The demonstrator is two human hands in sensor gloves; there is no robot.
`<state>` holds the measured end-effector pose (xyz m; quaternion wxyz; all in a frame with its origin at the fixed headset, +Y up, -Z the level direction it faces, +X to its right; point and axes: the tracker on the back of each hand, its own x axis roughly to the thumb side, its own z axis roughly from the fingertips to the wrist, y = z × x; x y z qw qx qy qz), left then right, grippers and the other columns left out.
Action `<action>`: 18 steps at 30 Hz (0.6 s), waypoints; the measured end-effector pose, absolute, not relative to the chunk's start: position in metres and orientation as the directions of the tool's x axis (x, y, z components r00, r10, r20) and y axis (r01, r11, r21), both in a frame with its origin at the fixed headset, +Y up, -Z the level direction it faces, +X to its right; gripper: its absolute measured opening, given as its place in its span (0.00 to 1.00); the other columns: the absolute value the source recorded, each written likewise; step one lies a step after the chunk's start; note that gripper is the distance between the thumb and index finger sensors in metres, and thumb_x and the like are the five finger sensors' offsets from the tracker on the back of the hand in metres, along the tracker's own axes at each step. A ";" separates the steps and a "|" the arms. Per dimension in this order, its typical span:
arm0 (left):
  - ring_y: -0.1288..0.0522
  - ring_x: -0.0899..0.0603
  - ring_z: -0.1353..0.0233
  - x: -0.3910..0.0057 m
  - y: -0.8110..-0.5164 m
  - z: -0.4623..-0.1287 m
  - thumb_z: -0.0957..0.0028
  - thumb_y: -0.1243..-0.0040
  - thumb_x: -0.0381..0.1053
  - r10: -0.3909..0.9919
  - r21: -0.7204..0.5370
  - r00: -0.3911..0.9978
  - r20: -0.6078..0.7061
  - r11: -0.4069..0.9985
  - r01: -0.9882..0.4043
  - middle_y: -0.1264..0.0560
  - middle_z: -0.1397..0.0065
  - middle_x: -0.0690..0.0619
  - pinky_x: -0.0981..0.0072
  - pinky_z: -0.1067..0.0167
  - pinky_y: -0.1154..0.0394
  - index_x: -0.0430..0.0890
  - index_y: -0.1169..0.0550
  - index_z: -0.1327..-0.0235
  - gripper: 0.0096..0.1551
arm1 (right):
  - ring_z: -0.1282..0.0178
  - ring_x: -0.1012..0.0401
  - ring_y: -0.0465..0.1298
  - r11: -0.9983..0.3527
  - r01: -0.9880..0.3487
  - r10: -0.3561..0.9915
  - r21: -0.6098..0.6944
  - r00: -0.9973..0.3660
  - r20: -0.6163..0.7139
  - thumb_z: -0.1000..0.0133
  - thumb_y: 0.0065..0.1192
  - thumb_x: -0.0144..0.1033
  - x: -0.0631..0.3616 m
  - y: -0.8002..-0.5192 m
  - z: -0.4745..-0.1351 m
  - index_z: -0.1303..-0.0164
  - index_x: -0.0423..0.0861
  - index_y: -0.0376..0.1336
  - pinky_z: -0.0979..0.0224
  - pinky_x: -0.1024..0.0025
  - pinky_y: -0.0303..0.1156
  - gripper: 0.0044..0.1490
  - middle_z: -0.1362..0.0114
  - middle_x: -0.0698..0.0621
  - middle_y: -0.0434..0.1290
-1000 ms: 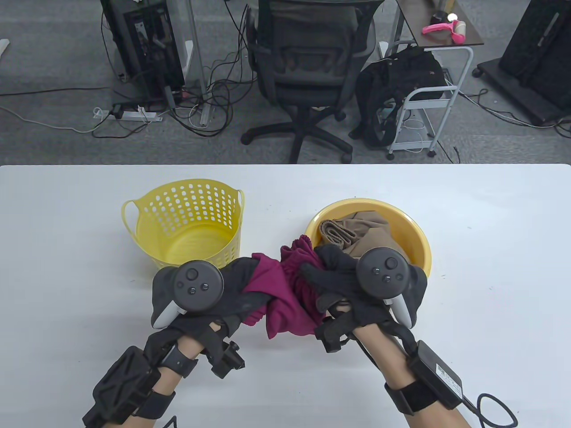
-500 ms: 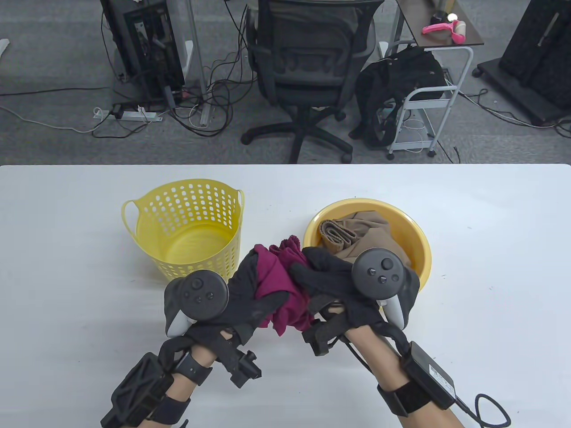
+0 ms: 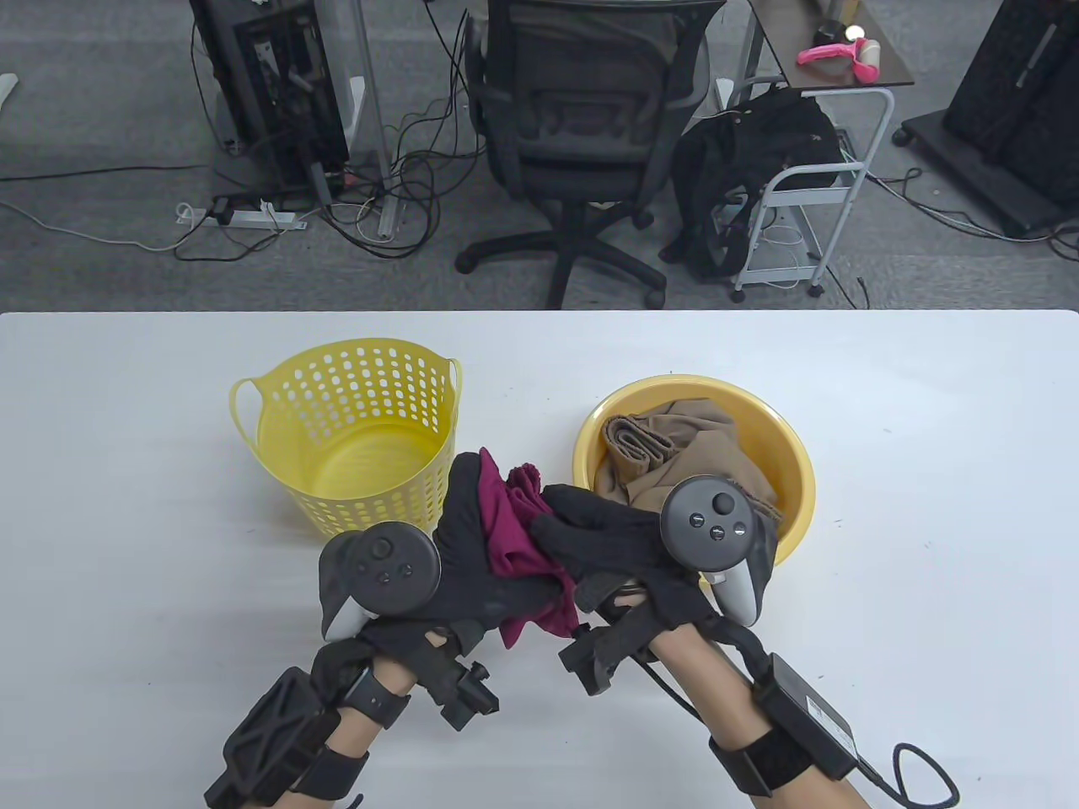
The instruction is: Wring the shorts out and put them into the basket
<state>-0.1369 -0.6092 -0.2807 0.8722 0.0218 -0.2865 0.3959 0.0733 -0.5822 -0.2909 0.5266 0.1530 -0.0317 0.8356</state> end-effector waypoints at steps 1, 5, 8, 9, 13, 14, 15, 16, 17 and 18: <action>0.42 0.12 0.22 -0.137 -0.609 -0.281 0.58 0.19 0.61 0.669 -0.171 0.530 0.521 0.691 -0.703 0.57 0.19 0.19 0.22 0.36 0.38 0.28 0.67 0.24 0.84 | 0.50 0.39 0.84 -0.451 -0.885 0.866 0.119 -0.401 0.300 0.42 0.70 0.47 0.072 -0.582 -0.291 0.39 0.32 0.70 0.48 0.51 0.84 0.34 0.41 0.29 0.78; 0.39 0.13 0.23 -0.137 -0.610 -0.281 0.61 0.17 0.63 0.659 -0.141 0.542 0.522 0.693 -0.707 0.52 0.18 0.21 0.22 0.37 0.36 0.31 0.60 0.22 0.82 | 0.49 0.38 0.83 -0.466 -0.873 0.855 0.145 -0.402 0.326 0.42 0.70 0.48 0.068 -0.582 -0.289 0.39 0.33 0.70 0.46 0.49 0.82 0.34 0.40 0.30 0.78; 0.38 0.14 0.23 -0.137 -0.610 -0.281 0.61 0.17 0.64 0.658 -0.131 0.545 0.520 0.692 -0.710 0.50 0.19 0.22 0.22 0.38 0.35 0.32 0.58 0.21 0.80 | 0.48 0.38 0.82 -0.468 -0.871 0.852 0.150 -0.399 0.340 0.43 0.70 0.50 0.066 -0.584 -0.287 0.39 0.34 0.70 0.46 0.49 0.82 0.35 0.39 0.31 0.77; 0.37 0.14 0.23 -0.137 -0.611 -0.281 0.61 0.17 0.65 0.666 -0.136 0.541 0.514 0.686 -0.715 0.50 0.19 0.22 0.21 0.38 0.36 0.33 0.57 0.21 0.80 | 0.48 0.39 0.83 -0.468 -0.871 0.851 0.152 -0.398 0.342 0.43 0.70 0.50 0.065 -0.585 -0.287 0.39 0.34 0.70 0.46 0.49 0.82 0.35 0.40 0.31 0.77; 0.36 0.15 0.24 -0.137 -0.612 -0.280 0.63 0.17 0.66 0.670 -0.124 0.544 0.505 0.680 -0.723 0.49 0.19 0.23 0.21 0.39 0.35 0.33 0.55 0.21 0.80 | 0.49 0.38 0.82 -0.482 -0.864 0.836 0.143 -0.405 0.371 0.43 0.71 0.50 0.060 -0.586 -0.283 0.40 0.33 0.71 0.46 0.49 0.82 0.35 0.40 0.30 0.78; 0.35 0.16 0.24 -0.137 -0.612 -0.280 0.63 0.16 0.66 0.669 -0.117 0.545 0.505 0.679 -0.725 0.47 0.19 0.23 0.21 0.39 0.34 0.34 0.55 0.21 0.79 | 0.49 0.38 0.83 -0.493 -0.859 0.826 0.139 -0.412 0.384 0.43 0.71 0.51 0.059 -0.585 -0.282 0.40 0.33 0.70 0.46 0.49 0.82 0.36 0.40 0.30 0.77; 0.34 0.16 0.24 -0.137 -0.612 -0.280 0.63 0.16 0.66 0.670 -0.113 0.545 0.504 0.677 -0.727 0.46 0.19 0.24 0.22 0.38 0.34 0.34 0.54 0.21 0.78 | 0.49 0.38 0.83 -0.501 -0.855 0.820 0.137 -0.418 0.390 0.43 0.71 0.51 0.058 -0.585 -0.281 0.40 0.33 0.70 0.46 0.49 0.82 0.36 0.40 0.30 0.78; 0.33 0.17 0.24 -0.137 -0.613 -0.281 0.62 0.16 0.66 0.672 -0.110 0.544 0.503 0.674 -0.731 0.46 0.19 0.25 0.22 0.38 0.34 0.35 0.53 0.21 0.77 | 0.49 0.38 0.82 -0.509 -0.851 0.814 0.131 -0.426 0.396 0.43 0.71 0.51 0.056 -0.584 -0.281 0.40 0.33 0.70 0.46 0.49 0.82 0.36 0.41 0.30 0.78; 0.32 0.19 0.24 -0.138 -0.613 -0.281 0.61 0.16 0.65 0.672 -0.106 0.542 0.505 0.671 -0.734 0.44 0.19 0.26 0.23 0.38 0.33 0.36 0.51 0.21 0.75 | 0.49 0.38 0.82 -0.518 -0.845 0.806 0.129 -0.433 0.404 0.43 0.71 0.51 0.055 -0.584 -0.281 0.40 0.33 0.70 0.46 0.49 0.82 0.36 0.41 0.30 0.78; 0.31 0.20 0.24 -0.138 -0.613 -0.282 0.61 0.16 0.65 0.674 -0.100 0.541 0.503 0.668 -0.738 0.43 0.19 0.27 0.24 0.37 0.33 0.36 0.50 0.21 0.74 | 0.48 0.38 0.82 -0.522 -0.843 0.804 0.128 -0.436 0.405 0.43 0.70 0.51 0.054 -0.584 -0.281 0.40 0.33 0.70 0.45 0.49 0.82 0.37 0.40 0.30 0.77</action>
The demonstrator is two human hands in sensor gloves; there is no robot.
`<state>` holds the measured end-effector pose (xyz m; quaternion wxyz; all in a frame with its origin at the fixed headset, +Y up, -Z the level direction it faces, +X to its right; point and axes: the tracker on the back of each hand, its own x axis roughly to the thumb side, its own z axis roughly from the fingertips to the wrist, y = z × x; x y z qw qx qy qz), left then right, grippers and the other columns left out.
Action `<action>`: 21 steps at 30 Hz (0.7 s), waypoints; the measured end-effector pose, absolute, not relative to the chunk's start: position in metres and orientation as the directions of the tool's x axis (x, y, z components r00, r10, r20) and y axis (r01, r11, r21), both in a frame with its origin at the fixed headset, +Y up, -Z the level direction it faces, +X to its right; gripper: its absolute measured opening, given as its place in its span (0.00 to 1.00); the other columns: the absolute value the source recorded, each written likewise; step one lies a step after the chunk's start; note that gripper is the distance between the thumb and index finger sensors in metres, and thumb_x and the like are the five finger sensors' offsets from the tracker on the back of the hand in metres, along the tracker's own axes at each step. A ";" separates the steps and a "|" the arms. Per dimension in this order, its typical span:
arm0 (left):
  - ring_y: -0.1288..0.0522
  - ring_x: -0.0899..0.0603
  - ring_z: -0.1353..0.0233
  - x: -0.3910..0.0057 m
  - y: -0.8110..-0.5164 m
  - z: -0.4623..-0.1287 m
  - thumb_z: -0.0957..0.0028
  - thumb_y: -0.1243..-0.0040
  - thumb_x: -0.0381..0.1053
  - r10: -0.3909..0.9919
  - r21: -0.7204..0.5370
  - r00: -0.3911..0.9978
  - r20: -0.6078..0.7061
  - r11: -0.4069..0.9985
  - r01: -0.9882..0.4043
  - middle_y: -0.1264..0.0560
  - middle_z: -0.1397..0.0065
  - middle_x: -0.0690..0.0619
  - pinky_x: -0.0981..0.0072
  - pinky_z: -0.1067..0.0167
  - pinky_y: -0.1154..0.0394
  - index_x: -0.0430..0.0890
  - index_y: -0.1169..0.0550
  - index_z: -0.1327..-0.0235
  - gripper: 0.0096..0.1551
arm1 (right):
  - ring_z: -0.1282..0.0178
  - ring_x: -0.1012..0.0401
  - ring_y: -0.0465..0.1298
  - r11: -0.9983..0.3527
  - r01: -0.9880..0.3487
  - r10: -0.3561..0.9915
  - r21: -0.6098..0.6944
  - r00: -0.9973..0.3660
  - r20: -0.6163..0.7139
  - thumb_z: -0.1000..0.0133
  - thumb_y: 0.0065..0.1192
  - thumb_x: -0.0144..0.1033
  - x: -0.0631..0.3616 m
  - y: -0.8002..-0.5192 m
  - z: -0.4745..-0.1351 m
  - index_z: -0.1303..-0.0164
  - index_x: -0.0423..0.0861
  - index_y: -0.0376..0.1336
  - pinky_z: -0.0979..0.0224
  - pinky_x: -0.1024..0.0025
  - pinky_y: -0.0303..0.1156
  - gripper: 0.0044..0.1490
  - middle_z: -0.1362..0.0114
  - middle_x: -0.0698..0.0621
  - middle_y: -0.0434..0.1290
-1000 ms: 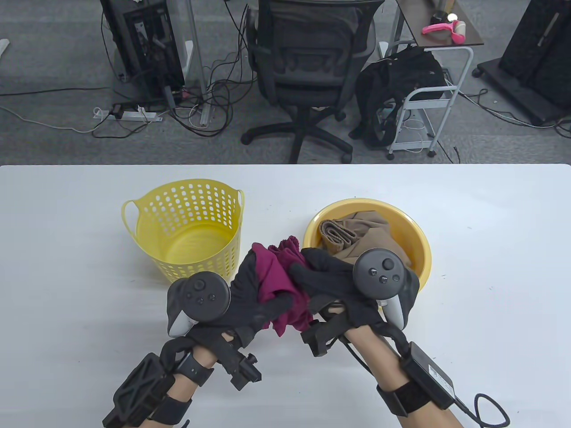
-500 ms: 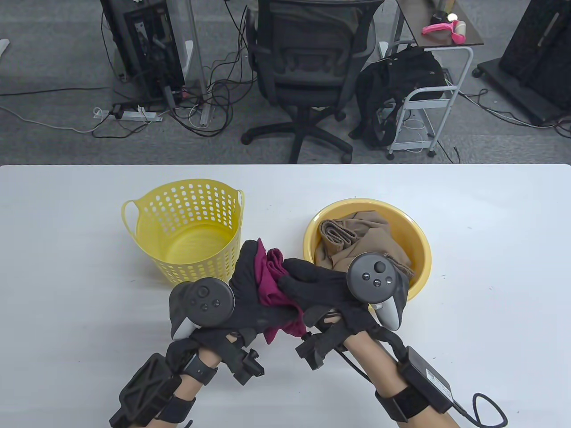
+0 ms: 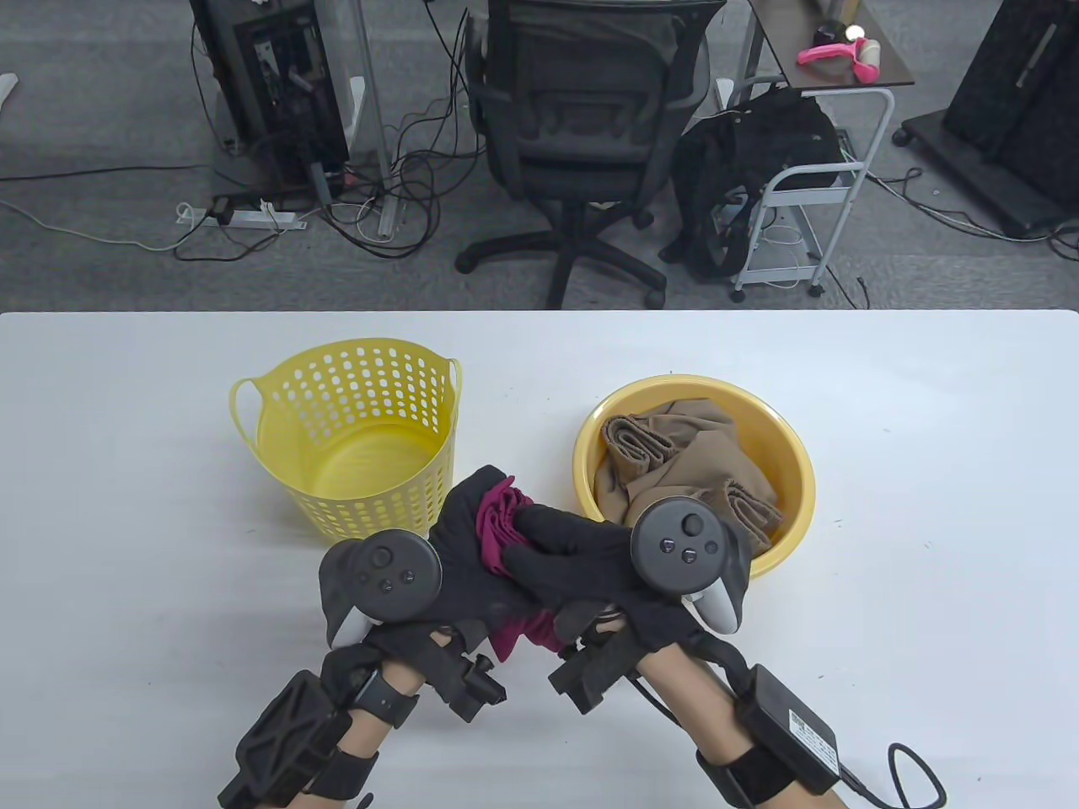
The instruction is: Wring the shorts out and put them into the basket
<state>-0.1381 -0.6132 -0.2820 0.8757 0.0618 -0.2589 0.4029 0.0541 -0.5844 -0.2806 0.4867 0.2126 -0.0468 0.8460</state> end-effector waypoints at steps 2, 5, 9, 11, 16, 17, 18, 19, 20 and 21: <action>0.28 0.22 0.25 -0.139 -0.613 -0.283 0.61 0.15 0.64 0.673 -0.093 0.541 0.505 0.666 -0.741 0.39 0.20 0.29 0.26 0.37 0.31 0.38 0.47 0.22 0.70 | 0.48 0.38 0.82 -0.520 -0.845 0.805 0.128 -0.435 0.404 0.43 0.70 0.51 0.053 -0.586 -0.281 0.40 0.33 0.70 0.45 0.49 0.81 0.37 0.40 0.30 0.77; 0.24 0.26 0.27 -0.139 -0.613 -0.282 0.60 0.15 0.62 0.677 -0.084 0.539 0.501 0.658 -0.748 0.35 0.23 0.32 0.28 0.37 0.30 0.38 0.44 0.24 0.66 | 0.48 0.39 0.82 -0.504 -0.852 0.815 0.140 -0.416 0.404 0.43 0.70 0.52 0.053 -0.588 -0.281 0.40 0.34 0.70 0.45 0.48 0.81 0.36 0.40 0.30 0.77; 0.21 0.30 0.31 -0.142 -0.614 -0.282 0.58 0.14 0.60 0.672 -0.068 0.545 0.503 0.659 -0.749 0.31 0.26 0.35 0.30 0.38 0.27 0.40 0.41 0.26 0.61 | 0.46 0.39 0.81 -0.491 -0.855 0.826 0.167 -0.396 0.401 0.43 0.69 0.54 0.055 -0.592 -0.284 0.40 0.37 0.70 0.43 0.48 0.80 0.35 0.40 0.32 0.77; 0.20 0.31 0.32 -0.143 -0.614 -0.282 0.58 0.15 0.60 0.668 -0.067 0.551 0.501 0.665 -0.744 0.31 0.27 0.35 0.31 0.39 0.27 0.41 0.41 0.26 0.59 | 0.47 0.39 0.81 -0.483 -0.858 0.835 0.175 -0.392 0.386 0.43 0.70 0.55 0.055 -0.594 -0.284 0.40 0.38 0.70 0.44 0.48 0.80 0.35 0.40 0.33 0.77; 0.20 0.31 0.32 -0.147 -0.615 -0.281 0.56 0.16 0.60 0.682 -0.075 0.544 0.489 0.654 -0.752 0.31 0.26 0.35 0.31 0.38 0.27 0.41 0.41 0.26 0.59 | 0.47 0.40 0.82 -0.451 -0.875 0.855 0.174 -0.368 0.365 0.43 0.68 0.58 0.059 -0.596 -0.285 0.39 0.39 0.70 0.44 0.49 0.81 0.37 0.40 0.34 0.78; 0.20 0.30 0.32 -0.149 -0.615 -0.282 0.56 0.16 0.60 0.691 -0.074 0.539 0.481 0.645 -0.761 0.31 0.27 0.35 0.30 0.38 0.27 0.41 0.41 0.26 0.58 | 0.46 0.40 0.81 -0.425 -0.888 0.869 0.176 -0.345 0.356 0.43 0.68 0.58 0.060 -0.597 -0.285 0.37 0.40 0.70 0.44 0.48 0.80 0.37 0.39 0.34 0.77; 0.20 0.31 0.32 -0.150 -0.615 -0.282 0.55 0.16 0.60 0.692 -0.073 0.539 0.481 0.644 -0.762 0.31 0.27 0.35 0.30 0.38 0.27 0.41 0.41 0.27 0.57 | 0.45 0.39 0.81 -0.411 -0.895 0.875 0.175 -0.334 0.351 0.43 0.68 0.58 0.061 -0.597 -0.285 0.37 0.40 0.70 0.43 0.47 0.79 0.37 0.38 0.34 0.77; 0.20 0.31 0.32 -0.153 -0.614 -0.282 0.55 0.16 0.59 0.694 -0.070 0.539 0.478 0.642 -0.764 0.31 0.27 0.35 0.30 0.39 0.27 0.41 0.40 0.27 0.56 | 0.44 0.39 0.80 -0.406 -0.896 0.877 0.177 -0.328 0.350 0.43 0.68 0.58 0.062 -0.597 -0.286 0.36 0.40 0.69 0.42 0.47 0.79 0.38 0.37 0.34 0.76; 0.20 0.31 0.32 -0.154 -0.614 -0.282 0.54 0.17 0.59 0.694 -0.067 0.540 0.477 0.641 -0.765 0.30 0.27 0.36 0.30 0.38 0.27 0.42 0.40 0.27 0.55 | 0.43 0.39 0.80 -0.406 -0.896 0.877 0.177 -0.328 0.351 0.43 0.67 0.59 0.062 -0.597 -0.287 0.35 0.41 0.69 0.42 0.46 0.78 0.38 0.36 0.34 0.76; 0.20 0.31 0.32 -0.156 -0.614 -0.282 0.53 0.17 0.58 0.691 -0.064 0.543 0.477 0.644 -0.762 0.30 0.27 0.36 0.31 0.39 0.27 0.42 0.39 0.28 0.53 | 0.43 0.38 0.79 -0.405 -0.897 0.877 0.174 -0.328 0.351 0.43 0.67 0.59 0.063 -0.596 -0.287 0.35 0.41 0.69 0.41 0.45 0.77 0.38 0.36 0.34 0.75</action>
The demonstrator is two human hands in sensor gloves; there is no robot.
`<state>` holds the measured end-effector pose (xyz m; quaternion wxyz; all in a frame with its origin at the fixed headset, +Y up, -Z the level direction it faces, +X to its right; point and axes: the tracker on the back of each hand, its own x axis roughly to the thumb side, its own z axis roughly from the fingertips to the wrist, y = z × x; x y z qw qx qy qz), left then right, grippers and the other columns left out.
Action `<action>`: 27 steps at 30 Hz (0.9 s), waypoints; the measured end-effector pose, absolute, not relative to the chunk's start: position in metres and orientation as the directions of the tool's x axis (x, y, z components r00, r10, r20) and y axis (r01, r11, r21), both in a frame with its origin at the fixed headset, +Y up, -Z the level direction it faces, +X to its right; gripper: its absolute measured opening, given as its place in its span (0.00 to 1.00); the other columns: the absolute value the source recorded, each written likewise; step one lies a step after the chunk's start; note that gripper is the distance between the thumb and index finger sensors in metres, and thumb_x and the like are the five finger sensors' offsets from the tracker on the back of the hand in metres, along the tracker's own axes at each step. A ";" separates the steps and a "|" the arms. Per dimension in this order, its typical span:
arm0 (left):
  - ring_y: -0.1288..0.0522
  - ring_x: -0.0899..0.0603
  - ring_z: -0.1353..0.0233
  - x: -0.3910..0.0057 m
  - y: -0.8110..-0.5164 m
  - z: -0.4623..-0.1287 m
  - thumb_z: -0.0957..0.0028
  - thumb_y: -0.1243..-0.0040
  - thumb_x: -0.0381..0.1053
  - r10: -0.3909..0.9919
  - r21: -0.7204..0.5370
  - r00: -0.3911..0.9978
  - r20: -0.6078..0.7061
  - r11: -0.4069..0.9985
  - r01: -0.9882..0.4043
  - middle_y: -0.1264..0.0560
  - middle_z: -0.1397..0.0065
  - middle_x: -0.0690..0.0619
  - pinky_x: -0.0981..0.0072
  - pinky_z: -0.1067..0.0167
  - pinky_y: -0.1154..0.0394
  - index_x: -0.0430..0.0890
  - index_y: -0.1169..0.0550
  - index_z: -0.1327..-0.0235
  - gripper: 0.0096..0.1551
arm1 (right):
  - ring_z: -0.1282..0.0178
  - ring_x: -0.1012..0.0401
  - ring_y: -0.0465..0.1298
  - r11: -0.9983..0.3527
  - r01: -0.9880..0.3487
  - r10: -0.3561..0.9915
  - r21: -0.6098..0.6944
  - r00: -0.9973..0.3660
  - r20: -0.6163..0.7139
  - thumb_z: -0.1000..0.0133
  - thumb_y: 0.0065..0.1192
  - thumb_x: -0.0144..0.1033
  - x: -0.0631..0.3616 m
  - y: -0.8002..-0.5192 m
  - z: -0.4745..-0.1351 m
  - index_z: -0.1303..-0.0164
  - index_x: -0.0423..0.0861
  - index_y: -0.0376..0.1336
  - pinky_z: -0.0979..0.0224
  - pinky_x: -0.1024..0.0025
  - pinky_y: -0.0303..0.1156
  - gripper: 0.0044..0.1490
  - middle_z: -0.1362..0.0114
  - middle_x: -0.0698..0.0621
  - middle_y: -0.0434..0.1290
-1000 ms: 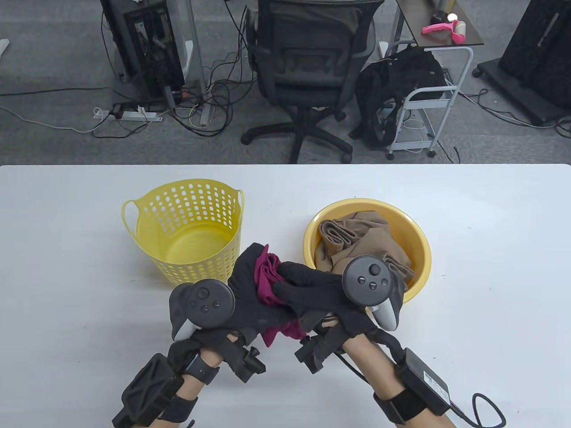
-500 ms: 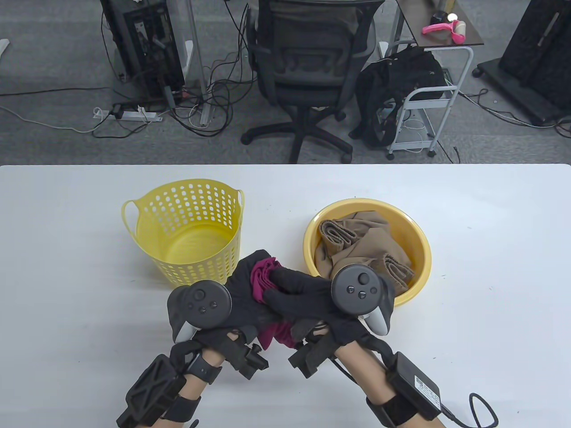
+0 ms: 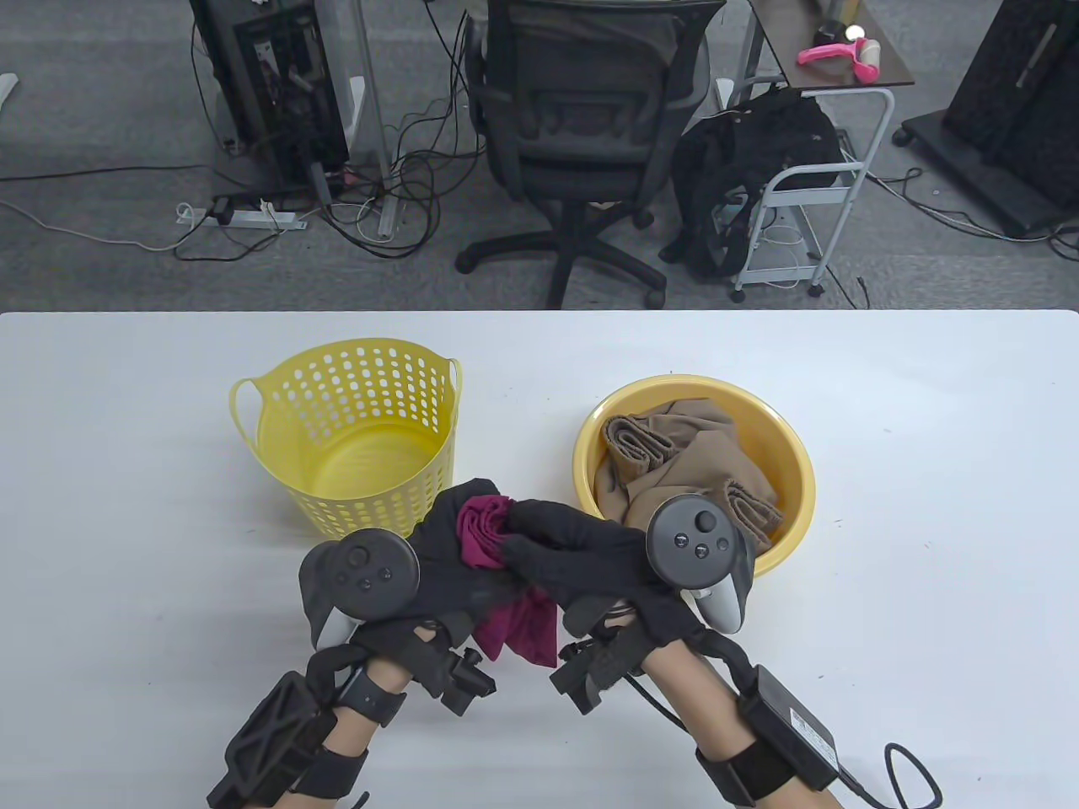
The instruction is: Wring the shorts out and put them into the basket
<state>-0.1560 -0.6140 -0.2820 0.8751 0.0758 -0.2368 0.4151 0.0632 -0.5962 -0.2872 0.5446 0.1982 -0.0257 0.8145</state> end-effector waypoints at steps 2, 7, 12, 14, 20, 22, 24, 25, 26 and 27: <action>0.20 0.31 0.32 -0.160 -0.615 -0.282 0.52 0.18 0.58 0.699 -0.066 0.538 0.471 0.636 -0.769 0.30 0.27 0.36 0.30 0.38 0.27 0.42 0.39 0.28 0.52 | 0.40 0.37 0.78 -0.405 -0.899 0.876 0.167 -0.329 0.351 0.43 0.67 0.60 0.066 -0.595 -0.289 0.35 0.41 0.69 0.39 0.44 0.76 0.38 0.33 0.34 0.74; 0.18 0.32 0.33 -0.170 -0.614 -0.281 0.48 0.20 0.56 0.731 -0.079 0.491 0.474 0.591 -0.803 0.27 0.28 0.39 0.31 0.38 0.26 0.46 0.35 0.30 0.43 | 0.34 0.34 0.73 -0.405 -0.900 0.881 0.162 -0.337 0.333 0.43 0.66 0.61 0.073 -0.598 -0.296 0.32 0.42 0.68 0.35 0.37 0.71 0.41 0.29 0.33 0.70; 0.17 0.34 0.34 -0.181 -0.609 -0.281 0.47 0.21 0.56 0.796 -0.133 0.369 0.480 0.482 -0.866 0.25 0.29 0.41 0.32 0.37 0.25 0.47 0.32 0.32 0.39 | 0.30 0.31 0.68 -0.371 -0.911 0.905 0.180 -0.311 0.289 0.44 0.65 0.65 0.082 -0.607 -0.308 0.29 0.42 0.66 0.32 0.32 0.66 0.45 0.25 0.31 0.67; 0.17 0.34 0.34 -0.185 -0.607 -0.282 0.47 0.21 0.56 0.814 -0.161 0.313 0.489 0.438 -0.885 0.25 0.29 0.41 0.33 0.36 0.25 0.48 0.32 0.32 0.38 | 0.28 0.30 0.66 -0.350 -0.916 0.919 0.196 -0.295 0.264 0.44 0.64 0.67 0.086 -0.612 -0.314 0.27 0.42 0.65 0.32 0.30 0.64 0.47 0.24 0.31 0.66; 0.16 0.36 0.34 -0.196 -0.604 -0.284 0.48 0.21 0.57 0.846 -0.264 0.141 0.515 0.313 -0.912 0.24 0.30 0.43 0.34 0.35 0.24 0.50 0.30 0.33 0.36 | 0.24 0.27 0.57 -0.226 -0.932 0.970 0.282 -0.191 0.148 0.44 0.62 0.69 0.093 -0.630 -0.331 0.22 0.43 0.61 0.30 0.27 0.58 0.50 0.20 0.29 0.57; 0.16 0.35 0.33 -0.197 -0.604 -0.285 0.48 0.21 0.56 0.862 -0.329 0.032 0.507 0.227 -0.917 0.24 0.30 0.43 0.34 0.34 0.25 0.50 0.30 0.33 0.36 | 0.24 0.26 0.55 -0.181 -0.935 0.982 0.304 -0.154 0.112 0.44 0.61 0.69 0.093 -0.636 -0.334 0.21 0.44 0.59 0.30 0.26 0.57 0.51 0.19 0.29 0.55; 0.16 0.35 0.33 -0.198 -0.601 -0.286 0.48 0.21 0.56 0.852 -0.372 -0.030 0.523 0.197 -0.907 0.24 0.29 0.43 0.34 0.34 0.25 0.51 0.30 0.34 0.35 | 0.24 0.26 0.54 -0.147 -0.931 0.989 0.334 -0.131 0.069 0.44 0.60 0.70 0.092 -0.643 -0.337 0.20 0.45 0.58 0.30 0.25 0.57 0.52 0.18 0.29 0.54; 0.16 0.35 0.33 -0.197 -0.599 -0.286 0.48 0.21 0.56 0.846 -0.390 -0.052 0.531 0.190 -0.901 0.24 0.29 0.43 0.34 0.33 0.25 0.51 0.30 0.34 0.35 | 0.24 0.25 0.53 -0.128 -0.926 0.992 0.354 -0.116 0.055 0.44 0.60 0.71 0.091 -0.646 -0.338 0.19 0.45 0.57 0.30 0.25 0.56 0.53 0.18 0.29 0.53; 0.16 0.35 0.33 -0.197 -0.598 -0.287 0.48 0.21 0.56 0.840 -0.403 -0.068 0.538 0.186 -0.896 0.24 0.29 0.44 0.34 0.33 0.25 0.51 0.30 0.34 0.35 | 0.24 0.25 0.53 -0.108 -0.922 0.994 0.371 -0.101 0.040 0.44 0.60 0.71 0.089 -0.649 -0.338 0.18 0.45 0.56 0.30 0.25 0.56 0.53 0.18 0.29 0.52; 0.17 0.35 0.33 -0.196 -0.596 -0.288 0.48 0.21 0.56 0.834 -0.420 -0.084 0.545 0.185 -0.889 0.24 0.29 0.44 0.34 0.33 0.25 0.51 0.30 0.34 0.36 | 0.24 0.24 0.53 -0.090 -0.919 0.996 0.384 -0.088 0.021 0.44 0.59 0.71 0.088 -0.652 -0.338 0.18 0.45 0.56 0.30 0.25 0.56 0.54 0.18 0.28 0.52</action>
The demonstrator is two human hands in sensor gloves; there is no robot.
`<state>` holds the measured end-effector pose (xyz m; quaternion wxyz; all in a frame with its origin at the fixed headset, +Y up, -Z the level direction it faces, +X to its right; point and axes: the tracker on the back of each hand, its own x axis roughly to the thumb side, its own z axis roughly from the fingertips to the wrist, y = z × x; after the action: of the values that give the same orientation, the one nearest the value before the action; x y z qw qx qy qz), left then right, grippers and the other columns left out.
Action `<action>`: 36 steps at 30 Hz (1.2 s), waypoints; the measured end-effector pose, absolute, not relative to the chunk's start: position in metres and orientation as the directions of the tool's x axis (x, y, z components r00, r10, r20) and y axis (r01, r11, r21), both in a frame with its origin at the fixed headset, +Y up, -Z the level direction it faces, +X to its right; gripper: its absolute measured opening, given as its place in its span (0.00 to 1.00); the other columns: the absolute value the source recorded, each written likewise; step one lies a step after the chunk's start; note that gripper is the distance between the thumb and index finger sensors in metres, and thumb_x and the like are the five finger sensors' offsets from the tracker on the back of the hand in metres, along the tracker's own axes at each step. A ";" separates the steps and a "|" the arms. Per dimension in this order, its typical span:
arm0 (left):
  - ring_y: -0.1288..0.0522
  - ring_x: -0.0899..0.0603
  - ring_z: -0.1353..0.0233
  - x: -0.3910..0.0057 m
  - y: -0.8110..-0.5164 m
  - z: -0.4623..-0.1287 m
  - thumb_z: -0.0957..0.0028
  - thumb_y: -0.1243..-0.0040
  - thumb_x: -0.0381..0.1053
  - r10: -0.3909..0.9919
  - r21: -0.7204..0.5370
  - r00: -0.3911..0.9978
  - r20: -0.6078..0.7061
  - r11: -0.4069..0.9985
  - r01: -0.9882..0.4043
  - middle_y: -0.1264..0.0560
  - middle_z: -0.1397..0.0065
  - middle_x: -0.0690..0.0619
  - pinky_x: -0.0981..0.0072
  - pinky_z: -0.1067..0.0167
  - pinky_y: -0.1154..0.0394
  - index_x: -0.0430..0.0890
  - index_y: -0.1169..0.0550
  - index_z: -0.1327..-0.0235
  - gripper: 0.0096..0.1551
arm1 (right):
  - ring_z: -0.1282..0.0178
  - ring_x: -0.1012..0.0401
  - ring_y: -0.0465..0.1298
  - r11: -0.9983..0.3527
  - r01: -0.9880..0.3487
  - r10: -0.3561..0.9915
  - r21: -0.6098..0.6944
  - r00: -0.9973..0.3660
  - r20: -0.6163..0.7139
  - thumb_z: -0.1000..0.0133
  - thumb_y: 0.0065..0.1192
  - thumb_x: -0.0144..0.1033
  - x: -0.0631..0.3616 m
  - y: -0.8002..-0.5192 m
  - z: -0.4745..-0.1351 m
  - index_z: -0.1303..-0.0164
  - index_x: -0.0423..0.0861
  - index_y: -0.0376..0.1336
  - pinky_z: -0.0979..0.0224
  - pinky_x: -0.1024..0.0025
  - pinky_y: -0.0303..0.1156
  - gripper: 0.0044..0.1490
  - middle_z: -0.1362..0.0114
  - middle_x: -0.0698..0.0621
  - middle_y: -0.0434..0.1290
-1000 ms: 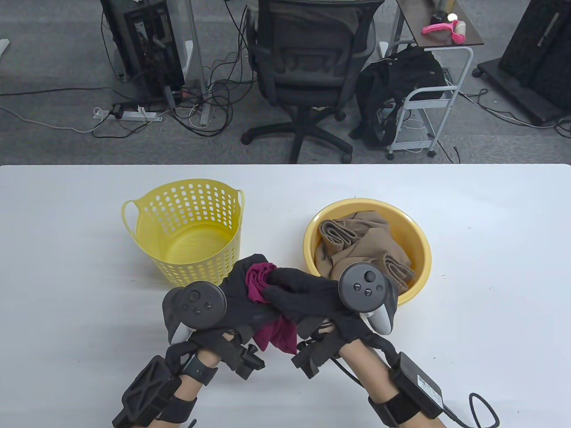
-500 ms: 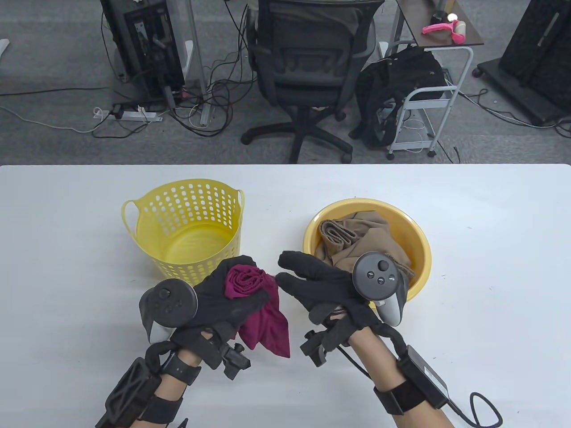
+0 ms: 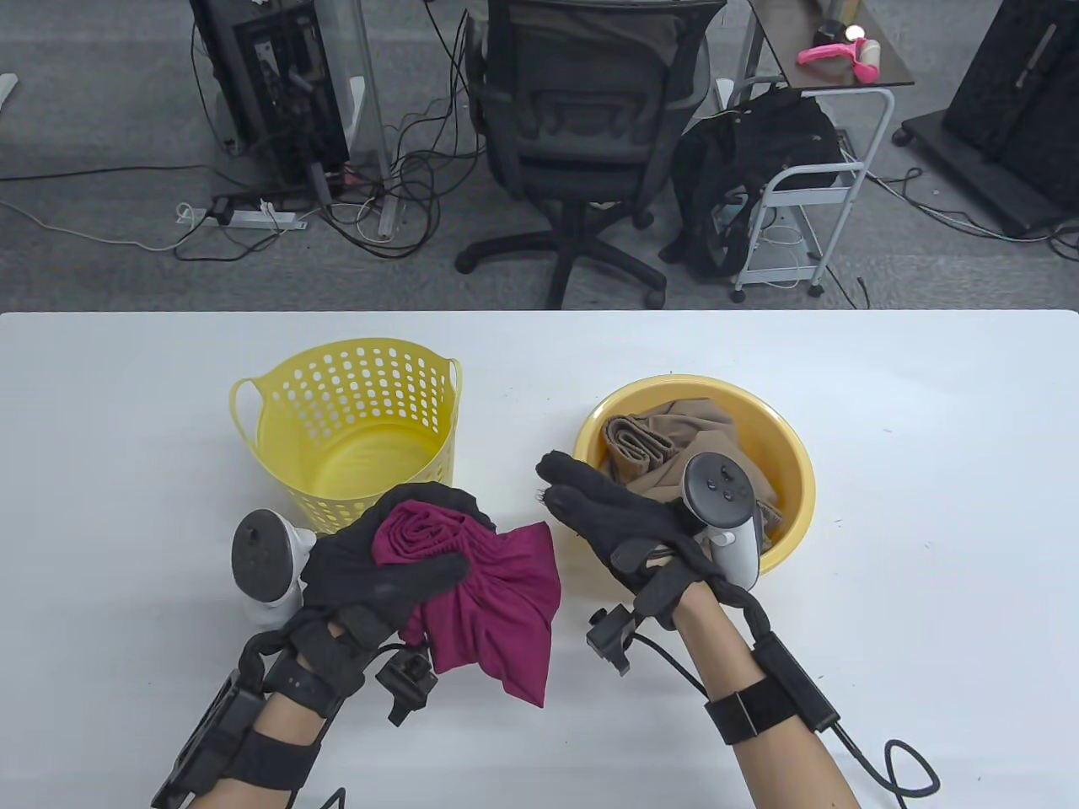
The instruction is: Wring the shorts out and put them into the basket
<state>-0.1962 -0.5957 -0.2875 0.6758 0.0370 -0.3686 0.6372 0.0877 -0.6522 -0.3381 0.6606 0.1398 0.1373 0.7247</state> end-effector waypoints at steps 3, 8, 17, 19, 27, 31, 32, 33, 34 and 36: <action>0.17 0.35 0.33 -0.192 -0.591 -0.290 0.49 0.20 0.56 0.817 -0.480 -0.161 0.554 0.155 -0.863 0.24 0.29 0.44 0.34 0.33 0.26 0.51 0.29 0.34 0.36 | 0.24 0.23 0.52 -0.026 -0.887 0.998 0.462 -0.049 -0.038 0.44 0.59 0.73 0.081 -0.662 -0.337 0.16 0.45 0.53 0.31 0.24 0.57 0.57 0.17 0.27 0.50; 0.17 0.35 0.32 -0.183 -0.586 -0.295 0.50 0.20 0.55 0.794 -0.561 -0.268 0.546 0.109 -0.820 0.23 0.29 0.43 0.33 0.32 0.26 0.51 0.29 0.34 0.35 | 0.25 0.20 0.49 0.183 -0.753 0.979 0.631 0.085 -0.183 0.44 0.55 0.79 0.065 -0.679 -0.330 0.12 0.43 0.42 0.31 0.22 0.56 0.65 0.16 0.25 0.42; 0.17 0.34 0.32 -0.172 -0.586 -0.307 0.50 0.19 0.54 0.798 -0.587 -0.296 0.525 0.088 -0.805 0.24 0.29 0.44 0.33 0.32 0.26 0.52 0.29 0.35 0.35 | 0.26 0.16 0.47 0.397 -0.489 0.917 0.777 0.241 -0.317 0.47 0.59 0.84 0.045 -0.688 -0.315 0.15 0.41 0.28 0.35 0.18 0.61 0.78 0.17 0.23 0.34; 0.17 0.34 0.32 -0.172 -0.587 -0.309 0.50 0.19 0.54 0.803 -0.580 -0.276 0.528 0.103 -0.808 0.24 0.28 0.44 0.33 0.32 0.27 0.52 0.29 0.35 0.35 | 0.26 0.16 0.48 0.389 -0.437 0.919 0.811 0.240 -0.312 0.48 0.61 0.83 0.042 -0.686 -0.312 0.16 0.41 0.27 0.35 0.19 0.63 0.79 0.18 0.23 0.34; 0.18 0.34 0.31 -0.170 -0.594 -0.311 0.50 0.19 0.54 0.816 -0.570 -0.242 0.525 0.126 -0.812 0.24 0.28 0.44 0.33 0.31 0.28 0.52 0.29 0.34 0.35 | 0.26 0.26 0.62 0.331 -0.390 0.940 0.859 0.214 -0.266 0.50 0.72 0.74 0.033 -0.676 -0.302 0.18 0.36 0.27 0.33 0.40 0.73 0.83 0.18 0.25 0.42; 0.19 0.34 0.30 -0.169 -0.595 -0.310 0.50 0.20 0.54 0.821 -0.569 -0.219 0.527 0.149 -0.809 0.25 0.27 0.44 0.33 0.31 0.28 0.52 0.29 0.34 0.35 | 0.31 0.33 0.70 0.317 -0.403 0.946 0.859 0.198 -0.256 0.51 0.76 0.71 0.035 -0.676 -0.302 0.17 0.33 0.32 0.35 0.48 0.74 0.81 0.19 0.27 0.49; 0.19 0.33 0.30 -0.168 -0.595 -0.309 0.49 0.20 0.54 0.823 -0.569 -0.214 0.525 0.153 -0.808 0.25 0.27 0.44 0.32 0.31 0.28 0.52 0.29 0.34 0.35 | 0.33 0.35 0.71 0.303 -0.408 0.951 0.861 0.182 -0.248 0.51 0.76 0.70 0.037 -0.676 -0.302 0.17 0.33 0.34 0.35 0.50 0.75 0.80 0.20 0.29 0.53; 0.19 0.33 0.30 -0.167 -0.595 -0.309 0.49 0.20 0.54 0.824 -0.569 -0.206 0.528 0.163 -0.806 0.25 0.27 0.44 0.33 0.30 0.29 0.52 0.30 0.34 0.35 | 0.34 0.36 0.72 0.290 -0.417 0.956 0.861 0.173 -0.238 0.51 0.77 0.69 0.038 -0.675 -0.302 0.17 0.33 0.35 0.36 0.52 0.75 0.80 0.20 0.29 0.54; 0.20 0.33 0.29 -0.167 -0.596 -0.308 0.49 0.20 0.55 0.824 -0.570 -0.201 0.530 0.170 -0.804 0.26 0.27 0.44 0.33 0.30 0.29 0.52 0.30 0.34 0.36 | 0.34 0.37 0.72 0.282 -0.420 0.958 0.862 0.167 -0.232 0.51 0.77 0.69 0.038 -0.675 -0.302 0.17 0.33 0.37 0.36 0.53 0.76 0.79 0.21 0.31 0.56; 0.20 0.33 0.29 -0.165 -0.596 -0.308 0.49 0.20 0.55 0.825 -0.570 -0.197 0.530 0.175 -0.802 0.26 0.26 0.44 0.33 0.30 0.30 0.53 0.30 0.34 0.35 | 0.36 0.40 0.74 0.258 -0.442 0.965 0.859 0.155 -0.210 0.52 0.78 0.68 0.041 -0.675 -0.303 0.18 0.33 0.41 0.38 0.56 0.76 0.75 0.23 0.34 0.60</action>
<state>-0.1654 -0.5959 -0.3081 0.6337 -0.0130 -0.4314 0.6420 0.0411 -0.6747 -0.3026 0.6853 0.3281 0.3990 0.5132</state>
